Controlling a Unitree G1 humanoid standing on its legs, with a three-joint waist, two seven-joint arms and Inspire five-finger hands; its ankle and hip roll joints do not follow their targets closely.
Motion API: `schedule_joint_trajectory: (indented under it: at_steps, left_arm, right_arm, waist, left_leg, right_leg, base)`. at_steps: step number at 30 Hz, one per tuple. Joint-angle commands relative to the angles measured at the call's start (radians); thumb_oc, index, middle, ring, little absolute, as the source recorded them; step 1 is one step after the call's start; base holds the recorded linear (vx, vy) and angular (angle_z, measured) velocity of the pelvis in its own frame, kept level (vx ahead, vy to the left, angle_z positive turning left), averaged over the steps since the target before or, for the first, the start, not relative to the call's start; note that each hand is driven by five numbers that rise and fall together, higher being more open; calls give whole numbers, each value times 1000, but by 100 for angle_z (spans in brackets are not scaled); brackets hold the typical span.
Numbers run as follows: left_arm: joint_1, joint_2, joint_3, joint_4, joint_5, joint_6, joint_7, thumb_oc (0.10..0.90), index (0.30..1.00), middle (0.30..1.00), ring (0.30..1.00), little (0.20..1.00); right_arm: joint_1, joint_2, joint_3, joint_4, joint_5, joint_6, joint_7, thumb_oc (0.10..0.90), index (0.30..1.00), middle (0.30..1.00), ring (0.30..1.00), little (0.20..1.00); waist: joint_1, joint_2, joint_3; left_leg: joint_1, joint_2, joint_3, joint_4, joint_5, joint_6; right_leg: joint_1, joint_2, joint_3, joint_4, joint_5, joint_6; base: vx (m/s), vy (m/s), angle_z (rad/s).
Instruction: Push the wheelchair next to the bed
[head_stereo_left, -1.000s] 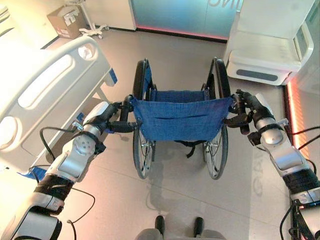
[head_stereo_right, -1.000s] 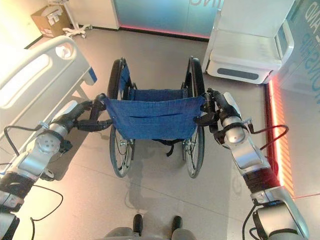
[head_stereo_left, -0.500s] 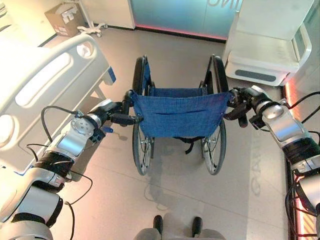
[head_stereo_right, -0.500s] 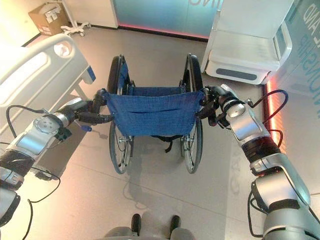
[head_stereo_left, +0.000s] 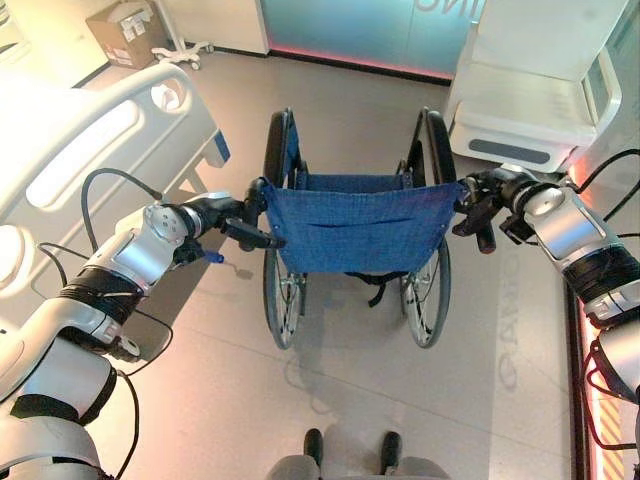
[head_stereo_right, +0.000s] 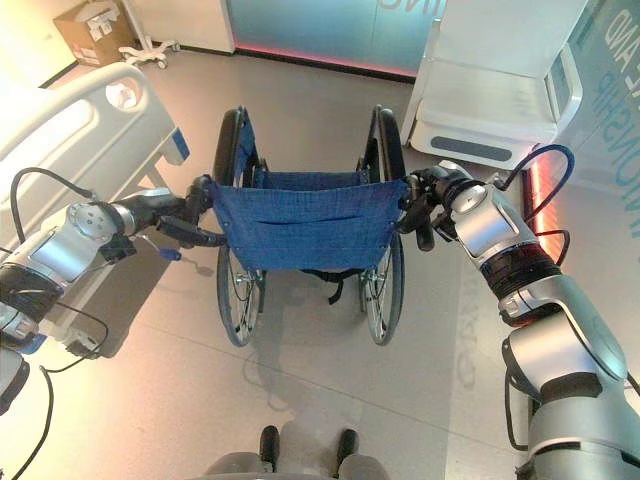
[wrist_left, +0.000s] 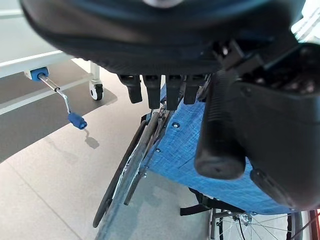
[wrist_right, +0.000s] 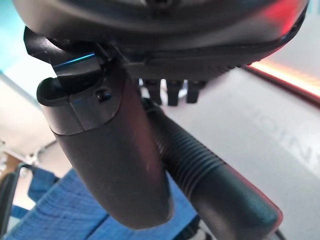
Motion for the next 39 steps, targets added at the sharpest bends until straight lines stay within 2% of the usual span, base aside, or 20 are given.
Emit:
schedule_joint_trajectory:
  at_steps: [1,6,11,14,18,22,27,29,32,33,34,35,37,39]
  left_arm:
    - [-139,113,-3,82,63,18,86,800,900,900,900,900]
    - [-191,124,-30,91,98,9,126,800,900,900,900,900]
    - [-215,94,-36,100,44,5,159,800,900,900,900,900]
    - [-206,79,-32,101,3,8,174,800,900,900,900,900]
    - [-179,56,-10,104,-29,-27,239,800,900,900,900,900]
    - [-144,49,14,99,-10,-102,320,800,900,900,900,900]
    - [-109,43,12,91,35,-101,306,800,900,900,900,900]
    - [-97,36,6,100,57,-93,268,800,900,900,900,900]
    - [-95,21,-9,114,69,-71,237,800,900,900,900,900]
    - [-91,11,-16,129,83,-55,211,800,900,900,900,900]
    - [-91,9,-18,131,85,-53,209,800,900,900,900,900]
    - [-86,2,-24,146,93,-38,184,800,900,900,900,900]
    - [-88,-10,-34,161,101,-13,150,800,900,900,900,900]
    - [-88,-18,-36,172,107,2,133,800,900,900,900,900]
  right_arm:
    - [-50,-76,80,63,-81,94,7,800,900,900,900,900]
    - [-69,-78,80,80,-41,141,-22,800,900,900,900,900]
    - [-80,-56,77,97,35,127,-31,800,900,900,900,900]
    - [-71,-46,76,100,25,141,-19,800,900,900,900,900]
    - [-44,-32,70,111,78,157,-3,800,900,900,900,900]
    - [10,-13,46,129,164,185,57,800,900,900,900,900]
    - [80,8,18,180,254,167,80,800,900,900,900,900]
    - [105,21,2,212,317,136,44,800,900,900,900,900]
    - [121,37,-21,237,391,69,-65,800,900,900,900,900]
    - [127,46,-37,235,422,23,-163,800,900,900,900,900]
    - [127,47,-39,230,427,15,-187,800,900,900,900,900]
    - [128,55,-50,211,377,-2,-310,800,900,900,900,900]
    - [119,54,-46,178,296,29,-383,800,900,900,900,900]
    - [111,54,-41,156,242,59,-398,800,900,900,900,900]
  waist:
    - [25,-13,-57]
    - [19,-12,-53]
    - [13,-13,-53]
    - [11,-14,-55]
    - [5,-15,-60]
    - [2,-17,-60]
    - [3,-18,-61]
    - [4,-17,-59]
    - [2,-13,-56]
    - [-1,-10,-54]
    - [-2,-9,-54]
    - [-7,-7,-50]
    - [-12,-2,-46]
    - [-15,0,-43]
  left_leg:
    - [-52,-30,-21,86,-90,15]
    - [-50,-28,-15,87,-94,14]
    - [-45,-28,-12,81,-95,13]
    - [-44,-28,-10,77,-93,11]
    - [-40,-28,-4,68,-90,10]
    - [-41,-25,1,68,-89,8]
    - [-41,-21,4,67,-86,7]
    - [-40,-18,5,66,-85,6]
    - [-41,-17,5,67,-84,5]
    - [-41,-17,5,67,-84,3]
    - [-41,-17,5,67,-84,3]
    - [-42,-19,5,72,-85,3]
    - [-43,-19,7,72,-87,2]
    - [-43,-19,8,71,-86,2]
  right_leg:
    - [-37,-13,41,108,-74,-9]
    - [-35,-9,47,105,-76,-12]
    - [-32,-6,52,102,-78,-13]
    - [-33,-5,54,100,-75,-12]
    - [-34,-4,58,97,-76,-13]
    - [-39,-4,59,99,-77,-13]
    - [-40,-4,54,101,-77,-15]
    - [-39,-4,51,101,-77,-16]
    - [-39,-4,50,102,-77,-16]
    - [-40,-3,51,102,-76,-15]
    - [-40,-3,52,101,-76,-15]
    - [-42,-2,55,103,-75,-15]
    - [-44,-2,59,102,-73,-14]
    - [-43,-1,62,100,-72,-14]
  base:
    - [0,0,0]
    - [0,0,0]
    - [-6,1,0]
    - [0,0,0]
    - [0,0,0]
    - [0,0,0]
    - [-11,-4,-4]
    - [-19,-5,-7]
    - [-12,1,-6]
    - [-10,6,-5]
    - [-14,13,-6]
    - [-12,10,-6]
    - [-23,17,-7]
    - [-14,16,-4]
